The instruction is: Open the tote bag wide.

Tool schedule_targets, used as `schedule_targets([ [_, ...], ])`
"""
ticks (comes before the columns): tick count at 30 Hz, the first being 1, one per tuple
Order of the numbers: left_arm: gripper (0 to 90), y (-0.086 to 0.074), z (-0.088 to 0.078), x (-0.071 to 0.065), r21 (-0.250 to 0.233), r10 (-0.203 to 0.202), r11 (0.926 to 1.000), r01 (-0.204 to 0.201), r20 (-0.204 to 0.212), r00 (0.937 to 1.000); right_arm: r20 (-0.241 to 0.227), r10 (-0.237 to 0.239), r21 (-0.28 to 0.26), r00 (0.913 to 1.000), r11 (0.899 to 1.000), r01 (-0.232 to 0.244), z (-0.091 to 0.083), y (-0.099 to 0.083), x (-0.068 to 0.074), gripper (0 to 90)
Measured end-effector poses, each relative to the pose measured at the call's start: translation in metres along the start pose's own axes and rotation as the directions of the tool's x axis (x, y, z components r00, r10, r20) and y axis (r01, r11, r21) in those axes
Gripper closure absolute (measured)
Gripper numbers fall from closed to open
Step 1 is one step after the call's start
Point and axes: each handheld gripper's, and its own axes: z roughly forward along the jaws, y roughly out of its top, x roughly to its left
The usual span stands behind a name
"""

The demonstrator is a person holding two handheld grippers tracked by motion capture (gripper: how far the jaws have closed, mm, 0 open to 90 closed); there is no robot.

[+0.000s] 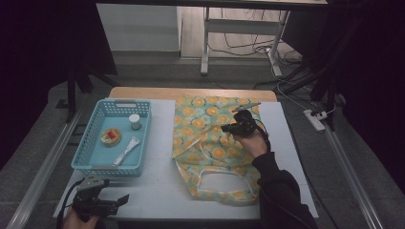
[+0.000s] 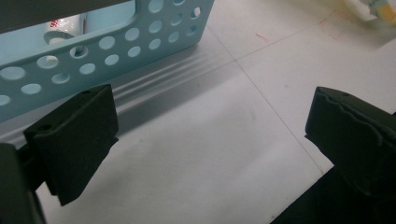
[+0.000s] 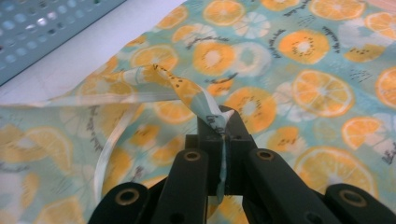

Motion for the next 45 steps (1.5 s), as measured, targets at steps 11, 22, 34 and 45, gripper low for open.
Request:
schedule_targets([
  [11,3.2,0.000,0.000,0.000,0.004,0.001,1.0000,-0.001,0.003,1.0000,0.040,0.010,0.010,0.9991,1.000,-0.010,0.029,0.000,-0.019,87.7],
  [22,3.6,0.000,0.001,0.000,0.006,0.001,1.0000,-0.001,0.003,1.0000,0.072,0.020,0.055,0.9972,0.998,-0.024,0.041,-0.012,-0.019,59.7],
  [34,3.7,0.000,0.001,0.000,0.007,0.000,1.0000,0.000,0.001,1.0000,0.069,-0.021,0.029,0.9974,0.999,0.019,0.005,-0.009,0.007,24.6],
  [45,3.7,0.000,0.001,0.000,0.009,0.003,1.0000,-0.003,-0.001,1.0000,-0.009,-0.103,0.077,0.9946,0.992,0.104,-0.006,-0.026,0.046,0.6],
])
